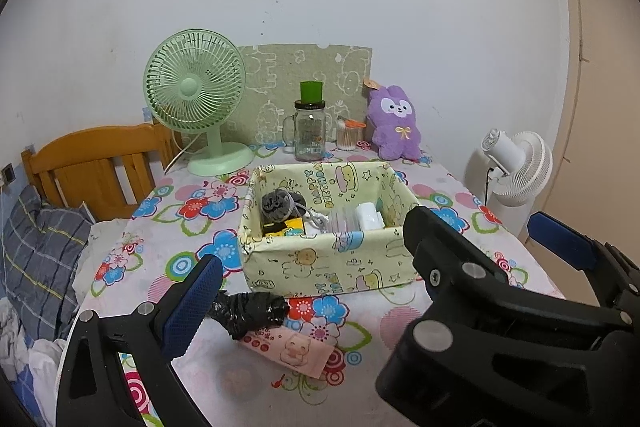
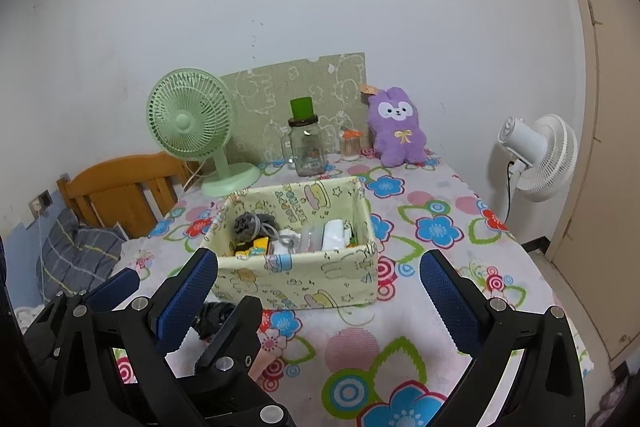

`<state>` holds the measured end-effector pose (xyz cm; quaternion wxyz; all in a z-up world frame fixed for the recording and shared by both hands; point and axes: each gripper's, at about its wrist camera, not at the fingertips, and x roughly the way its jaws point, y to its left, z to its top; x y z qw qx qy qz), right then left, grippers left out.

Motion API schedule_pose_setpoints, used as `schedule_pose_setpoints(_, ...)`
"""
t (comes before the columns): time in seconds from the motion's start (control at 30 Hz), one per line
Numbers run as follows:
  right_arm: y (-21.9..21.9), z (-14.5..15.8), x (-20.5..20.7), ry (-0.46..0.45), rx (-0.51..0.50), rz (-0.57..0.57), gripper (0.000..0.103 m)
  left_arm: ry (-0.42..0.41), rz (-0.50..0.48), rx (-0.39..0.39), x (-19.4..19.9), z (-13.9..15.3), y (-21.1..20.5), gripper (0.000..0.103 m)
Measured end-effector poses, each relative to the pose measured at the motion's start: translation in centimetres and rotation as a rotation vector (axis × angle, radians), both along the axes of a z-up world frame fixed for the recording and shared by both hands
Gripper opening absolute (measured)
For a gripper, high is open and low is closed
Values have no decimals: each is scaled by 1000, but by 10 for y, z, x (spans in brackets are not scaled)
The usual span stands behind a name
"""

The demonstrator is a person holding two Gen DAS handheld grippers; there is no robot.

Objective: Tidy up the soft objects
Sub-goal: 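Withdraw both open grippers from the box toward the black plastic bag, then move the left gripper down toward the black plastic bag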

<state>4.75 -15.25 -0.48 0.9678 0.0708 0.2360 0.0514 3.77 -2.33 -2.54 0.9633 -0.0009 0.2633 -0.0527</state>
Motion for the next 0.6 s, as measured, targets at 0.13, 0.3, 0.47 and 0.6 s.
schedule_pose_setpoints(0.13, 3, -6, -4, 13, -8, -3, 102, 6, -6, 4, -2, -5, 1, 102)
schedule_pose_setpoints(0.3, 6, -14, -3, 29, -7, 3, 102, 20, -11, 9, -2, -13, 4, 102)
schedule_pose_setpoints(0.47, 11, -23, 1, 47, -5, 7, 102, 45, -5, 10, 2, -23, 9, 102)
schedule_pose_setpoints(0.6, 19, -33, 6, 70, -9, 11, 102, 77, 15, 10, 9, -33, 17, 102)
